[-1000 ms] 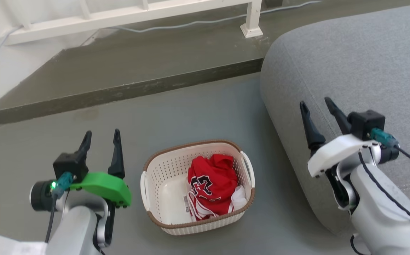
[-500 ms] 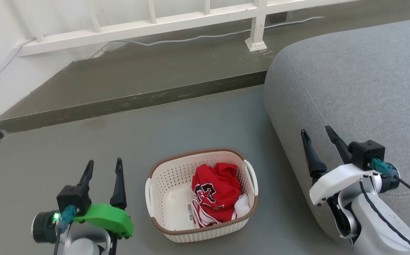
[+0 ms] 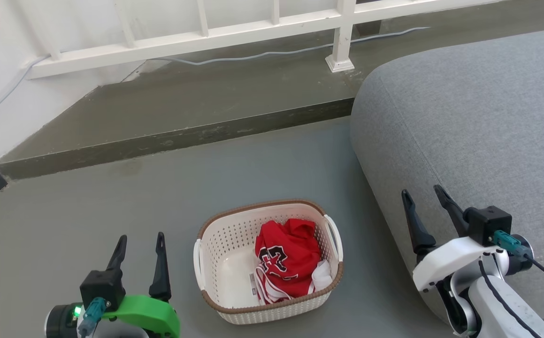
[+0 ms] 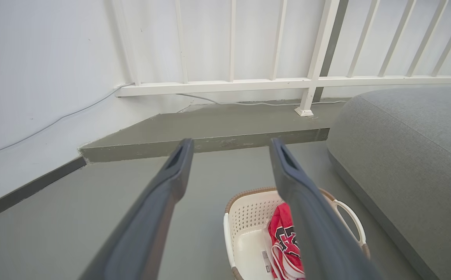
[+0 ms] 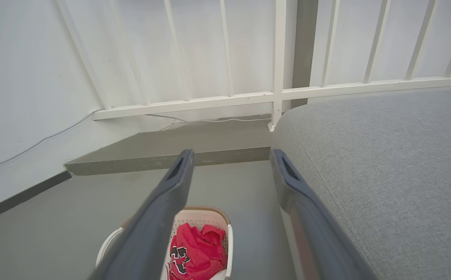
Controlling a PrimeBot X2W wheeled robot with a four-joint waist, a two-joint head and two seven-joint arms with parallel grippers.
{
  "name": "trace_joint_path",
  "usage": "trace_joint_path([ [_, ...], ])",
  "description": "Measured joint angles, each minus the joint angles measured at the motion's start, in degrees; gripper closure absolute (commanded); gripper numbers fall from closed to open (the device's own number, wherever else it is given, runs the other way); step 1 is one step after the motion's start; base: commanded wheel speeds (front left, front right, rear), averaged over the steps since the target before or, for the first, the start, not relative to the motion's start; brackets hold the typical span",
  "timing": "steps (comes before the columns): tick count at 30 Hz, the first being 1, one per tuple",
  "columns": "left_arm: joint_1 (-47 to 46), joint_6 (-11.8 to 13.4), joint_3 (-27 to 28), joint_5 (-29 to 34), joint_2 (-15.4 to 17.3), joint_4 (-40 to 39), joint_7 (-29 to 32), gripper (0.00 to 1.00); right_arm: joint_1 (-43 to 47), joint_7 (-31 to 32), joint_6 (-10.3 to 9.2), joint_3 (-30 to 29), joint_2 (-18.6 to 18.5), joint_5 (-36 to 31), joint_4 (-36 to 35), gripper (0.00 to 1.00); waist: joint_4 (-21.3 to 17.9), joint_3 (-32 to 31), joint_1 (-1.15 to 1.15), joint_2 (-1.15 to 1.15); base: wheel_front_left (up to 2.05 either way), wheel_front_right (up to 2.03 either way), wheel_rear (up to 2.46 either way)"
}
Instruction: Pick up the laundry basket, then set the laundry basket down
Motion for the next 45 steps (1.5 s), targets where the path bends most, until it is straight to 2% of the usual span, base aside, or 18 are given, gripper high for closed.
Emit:
trace_joint_path([
  [16, 3.0, 0.0, 1.16, 2.7, -0.59, -2.08, 0.0, 0.0, 2.15, 0.0, -0.01, -0.89, 0.02, -1.22, -2.07, 0.0, 0.25, -0.15, 0.0, 0.0, 0.0, 0.0, 0.0],
  [43, 5.23, 0.0, 2.67, 3.85, -1.56, -3.74, 0.0, 0.0, 4.35, 0.0, 0.09, -2.29, 0.2, -2.03, -3.28, 0.0, 0.49, -0.1, 0.0, 0.0, 0.0, 0.0, 0.0],
  [44, 5.23, 0.0, 2.79, 4.02, -1.58, -3.79, 0.0, 1.0, 4.36, 0.0, 0.09, -2.36, 0.2, -2.03, -3.32, 1.0, 0.5, -0.08, 0.0, 0.0, 0.0, 0.0, 0.0],
  [45, 5.25, -0.01, 2.68, 4.06, -1.67, -3.27, 0.07, 1.0, 4.47, 0.0, 0.1, -2.3, 0.35, -2.0, -2.85, 1.0, 0.5, -0.08, 0.0, 0.0, 0.0, 0.0, 0.0],
])
